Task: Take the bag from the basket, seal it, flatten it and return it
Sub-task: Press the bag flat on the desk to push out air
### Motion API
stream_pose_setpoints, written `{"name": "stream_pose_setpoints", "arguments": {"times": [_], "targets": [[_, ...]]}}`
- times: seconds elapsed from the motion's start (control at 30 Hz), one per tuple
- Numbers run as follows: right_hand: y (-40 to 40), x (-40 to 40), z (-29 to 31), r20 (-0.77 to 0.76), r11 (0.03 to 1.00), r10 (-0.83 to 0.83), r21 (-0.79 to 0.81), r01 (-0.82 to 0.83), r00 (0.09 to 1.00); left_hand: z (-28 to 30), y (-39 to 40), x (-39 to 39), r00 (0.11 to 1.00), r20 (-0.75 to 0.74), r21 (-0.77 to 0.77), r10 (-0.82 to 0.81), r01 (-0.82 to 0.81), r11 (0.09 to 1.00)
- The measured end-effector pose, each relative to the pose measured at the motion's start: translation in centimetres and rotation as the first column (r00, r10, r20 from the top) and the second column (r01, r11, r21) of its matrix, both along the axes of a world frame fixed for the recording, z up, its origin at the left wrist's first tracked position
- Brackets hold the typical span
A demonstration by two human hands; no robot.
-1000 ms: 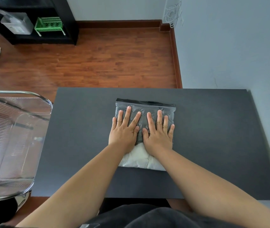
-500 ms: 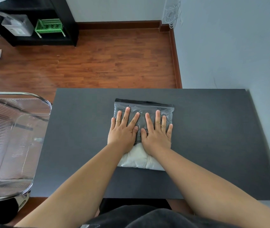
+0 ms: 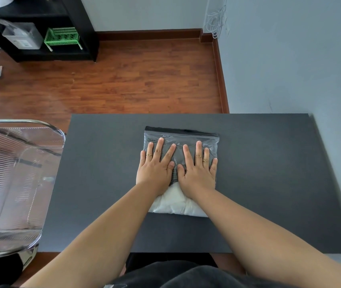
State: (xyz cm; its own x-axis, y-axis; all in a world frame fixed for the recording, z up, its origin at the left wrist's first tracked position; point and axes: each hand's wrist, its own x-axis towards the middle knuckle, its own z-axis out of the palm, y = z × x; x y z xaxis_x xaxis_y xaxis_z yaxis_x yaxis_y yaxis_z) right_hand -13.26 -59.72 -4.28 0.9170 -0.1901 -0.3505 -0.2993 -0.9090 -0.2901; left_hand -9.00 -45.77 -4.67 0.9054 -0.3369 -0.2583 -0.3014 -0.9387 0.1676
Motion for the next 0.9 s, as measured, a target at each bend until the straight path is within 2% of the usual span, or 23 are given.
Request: {"name": "stream_pose_setpoints", "arguments": {"times": [0.9], "targets": [[-0.02,-0.05,-0.54,0.034,1.000,0.007,-0.020,-0.006,0.999,-0.70,0.03,-0.10,0.999,0.031,-0.014,0.012,-0.011,1.000]]}}
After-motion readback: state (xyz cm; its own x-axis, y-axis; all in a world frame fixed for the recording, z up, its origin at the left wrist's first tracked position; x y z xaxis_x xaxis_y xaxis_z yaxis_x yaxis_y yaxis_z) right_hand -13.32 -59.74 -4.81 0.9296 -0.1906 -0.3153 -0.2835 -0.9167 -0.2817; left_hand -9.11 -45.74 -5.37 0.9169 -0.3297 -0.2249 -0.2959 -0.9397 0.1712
